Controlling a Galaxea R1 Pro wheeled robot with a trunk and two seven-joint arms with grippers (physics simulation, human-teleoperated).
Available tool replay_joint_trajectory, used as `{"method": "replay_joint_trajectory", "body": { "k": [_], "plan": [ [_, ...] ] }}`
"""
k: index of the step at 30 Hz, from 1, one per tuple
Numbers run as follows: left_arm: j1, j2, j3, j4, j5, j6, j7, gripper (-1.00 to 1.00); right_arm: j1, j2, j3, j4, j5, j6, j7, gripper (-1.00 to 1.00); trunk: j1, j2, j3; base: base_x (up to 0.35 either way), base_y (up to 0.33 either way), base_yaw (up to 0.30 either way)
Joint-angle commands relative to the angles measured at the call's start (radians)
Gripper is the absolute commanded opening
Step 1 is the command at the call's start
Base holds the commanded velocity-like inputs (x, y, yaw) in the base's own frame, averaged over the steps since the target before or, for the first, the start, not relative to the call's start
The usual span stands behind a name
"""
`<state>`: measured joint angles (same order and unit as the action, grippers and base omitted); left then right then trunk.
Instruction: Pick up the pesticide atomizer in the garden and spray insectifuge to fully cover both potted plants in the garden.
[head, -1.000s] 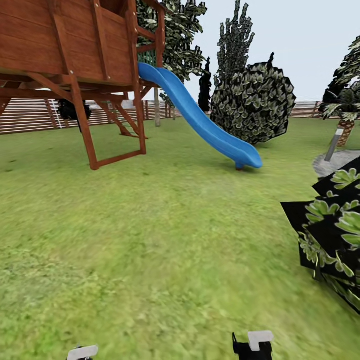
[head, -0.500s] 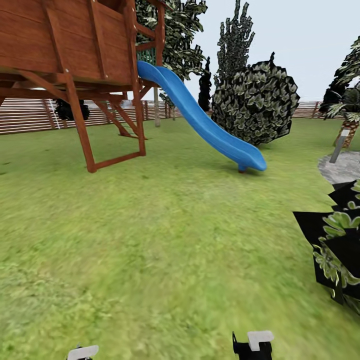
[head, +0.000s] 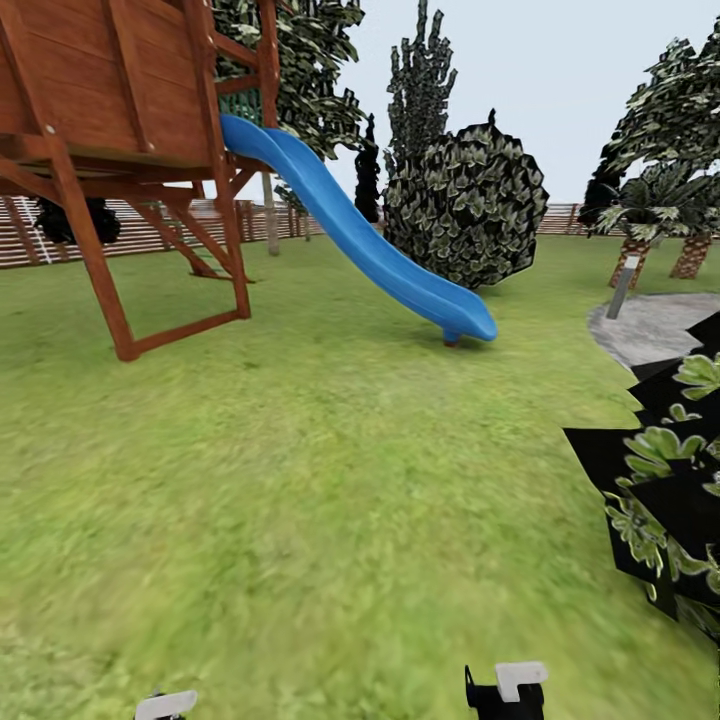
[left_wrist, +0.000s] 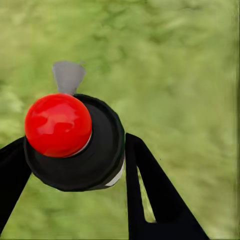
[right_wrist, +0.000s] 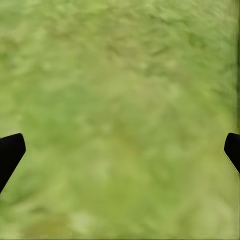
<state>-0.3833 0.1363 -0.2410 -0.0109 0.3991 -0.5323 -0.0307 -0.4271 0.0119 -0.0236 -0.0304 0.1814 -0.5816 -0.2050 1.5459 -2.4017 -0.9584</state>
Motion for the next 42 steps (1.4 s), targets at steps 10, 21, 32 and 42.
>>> {"method": "replay_joint_trajectory", "body": {
  "k": [10,21,32,42],
  "plan": [
    [0.000,0.000,-0.008,0.000,0.011,-0.002,-0.003,-1.00,-0.001,0.000,-0.002,0.001,0.010,-0.001,-0.008,1.00,0.000,0.000,-0.001,0.337,0.103,-0.264],
    [0.000,0.000,-0.008,0.000,0.011,-0.002,-0.003,-1.00,-0.001,0.000,-0.002,0.001,0.011,-0.001,-0.008,1.00,0.000,0.000,-0.001,0.337,0.103,-0.045],
    [0.000,0.000,-0.008,0.000,0.011,-0.003,-0.003,-1.00,-0.001,0.000,-0.002,0.001,0.010,-0.001,-0.008,1.00,0.000,0.000,-0.001,0.337,0.103,0.000],
    [0.000,0.000,-0.008,0.000,0.011,-0.003,-0.003,-1.00,-0.001,0.000,-0.002,0.001,0.011,-0.001,-0.008,1.00,0.000,0.000,-0.001,0.337,0.102,0.000]
  ]
}}
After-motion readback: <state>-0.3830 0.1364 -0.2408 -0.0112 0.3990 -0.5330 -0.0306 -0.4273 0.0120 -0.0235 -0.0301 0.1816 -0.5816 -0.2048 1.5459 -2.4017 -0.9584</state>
